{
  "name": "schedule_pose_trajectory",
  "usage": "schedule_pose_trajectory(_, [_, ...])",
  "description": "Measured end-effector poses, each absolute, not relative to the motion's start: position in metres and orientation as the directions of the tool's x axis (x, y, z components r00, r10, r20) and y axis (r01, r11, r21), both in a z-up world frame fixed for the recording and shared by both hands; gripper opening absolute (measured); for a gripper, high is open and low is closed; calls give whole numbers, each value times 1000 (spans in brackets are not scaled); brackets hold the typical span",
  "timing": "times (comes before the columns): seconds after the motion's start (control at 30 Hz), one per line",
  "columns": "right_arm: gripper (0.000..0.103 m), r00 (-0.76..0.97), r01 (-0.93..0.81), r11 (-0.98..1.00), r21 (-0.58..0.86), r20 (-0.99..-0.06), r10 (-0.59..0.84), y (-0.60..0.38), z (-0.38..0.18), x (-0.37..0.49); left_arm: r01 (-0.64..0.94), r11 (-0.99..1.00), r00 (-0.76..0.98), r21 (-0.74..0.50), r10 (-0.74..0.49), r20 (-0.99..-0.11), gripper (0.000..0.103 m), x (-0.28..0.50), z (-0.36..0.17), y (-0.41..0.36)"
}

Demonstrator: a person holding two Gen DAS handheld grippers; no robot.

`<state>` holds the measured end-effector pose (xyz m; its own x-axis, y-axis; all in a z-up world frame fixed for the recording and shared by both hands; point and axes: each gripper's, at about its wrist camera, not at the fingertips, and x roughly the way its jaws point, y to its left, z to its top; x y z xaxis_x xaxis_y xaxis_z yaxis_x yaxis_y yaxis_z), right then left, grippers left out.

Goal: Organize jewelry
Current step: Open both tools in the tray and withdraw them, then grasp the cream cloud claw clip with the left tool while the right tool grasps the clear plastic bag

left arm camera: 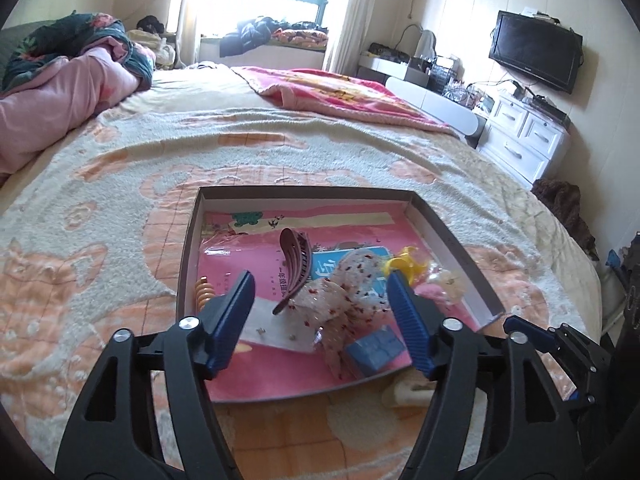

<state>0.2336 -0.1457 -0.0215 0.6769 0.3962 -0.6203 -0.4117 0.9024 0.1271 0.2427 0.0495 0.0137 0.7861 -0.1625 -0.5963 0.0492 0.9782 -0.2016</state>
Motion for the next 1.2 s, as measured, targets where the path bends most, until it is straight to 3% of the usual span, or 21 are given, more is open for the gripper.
schedule_pose_trajectory(0.13, [78, 688, -394, 911, 125, -617, 382, -156, -20, 229, 58, 976, 797, -210, -172, -579, 74, 231, 18, 46])
schedule_pose_trajectory(0.4, [79, 707, -351, 928, 125, -615, 350, -182, -18, 220, 92, 974, 801, -205, -195, -567, 83, 209, 16, 31])
schedule_pose_trajectory(1.2, [85, 707, -236, 968, 82, -670, 229, -235, -44, 211, 195, 965, 718, -176, -262, -644, 87, 194, -29, -17])
